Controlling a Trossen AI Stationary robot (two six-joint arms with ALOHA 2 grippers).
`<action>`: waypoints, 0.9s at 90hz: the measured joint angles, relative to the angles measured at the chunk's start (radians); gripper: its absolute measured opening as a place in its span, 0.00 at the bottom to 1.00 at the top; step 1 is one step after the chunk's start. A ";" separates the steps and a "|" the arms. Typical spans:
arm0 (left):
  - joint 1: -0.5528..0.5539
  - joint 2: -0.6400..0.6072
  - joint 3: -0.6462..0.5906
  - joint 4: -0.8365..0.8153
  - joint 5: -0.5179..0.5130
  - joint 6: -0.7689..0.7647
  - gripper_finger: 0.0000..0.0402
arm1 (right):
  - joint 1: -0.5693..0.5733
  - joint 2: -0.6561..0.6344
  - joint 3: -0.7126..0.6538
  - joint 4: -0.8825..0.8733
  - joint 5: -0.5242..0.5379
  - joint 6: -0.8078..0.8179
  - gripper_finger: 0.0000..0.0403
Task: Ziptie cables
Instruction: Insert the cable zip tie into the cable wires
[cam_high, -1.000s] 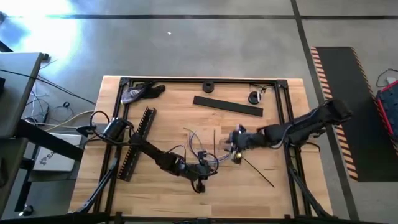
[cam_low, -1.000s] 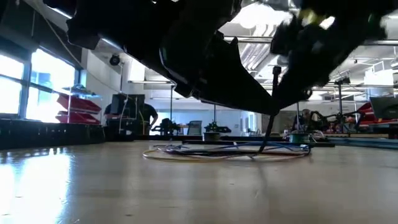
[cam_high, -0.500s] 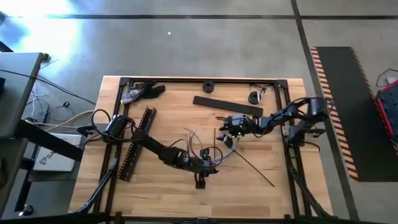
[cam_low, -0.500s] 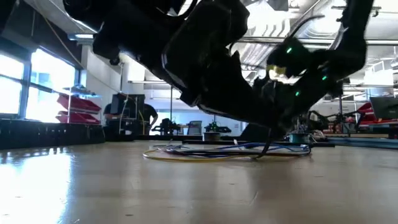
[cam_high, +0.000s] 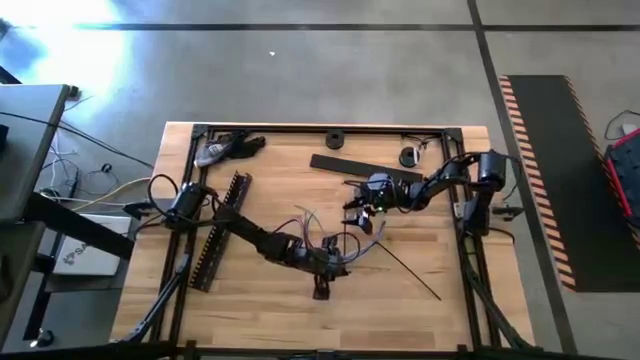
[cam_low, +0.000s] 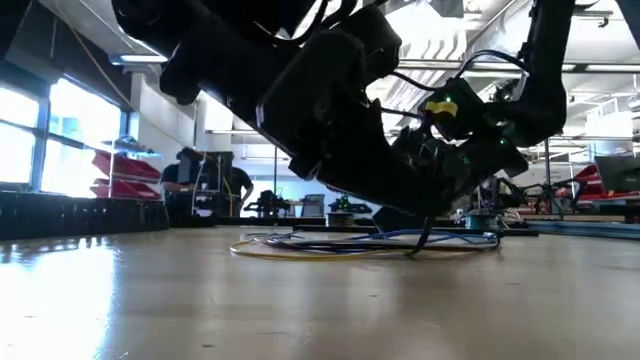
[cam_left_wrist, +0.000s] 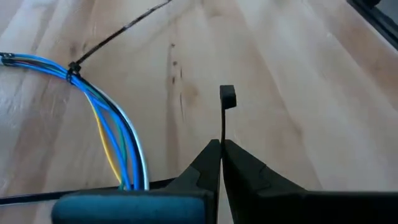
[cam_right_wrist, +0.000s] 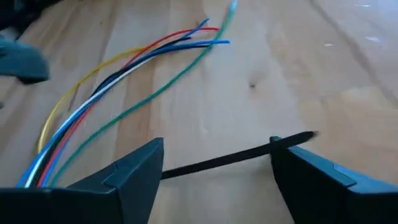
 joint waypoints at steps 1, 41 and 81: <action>0.000 0.000 0.000 0.001 0.000 0.000 0.00 | 0.001 0.000 0.000 0.002 0.003 0.000 0.65; 0.000 0.000 0.000 0.007 -0.001 -0.001 0.00 | 0.023 0.003 -0.003 0.042 0.063 0.007 0.29; 0.000 -0.002 0.000 -0.003 -0.002 -0.011 0.00 | 0.087 0.002 -0.003 0.064 0.204 0.004 0.00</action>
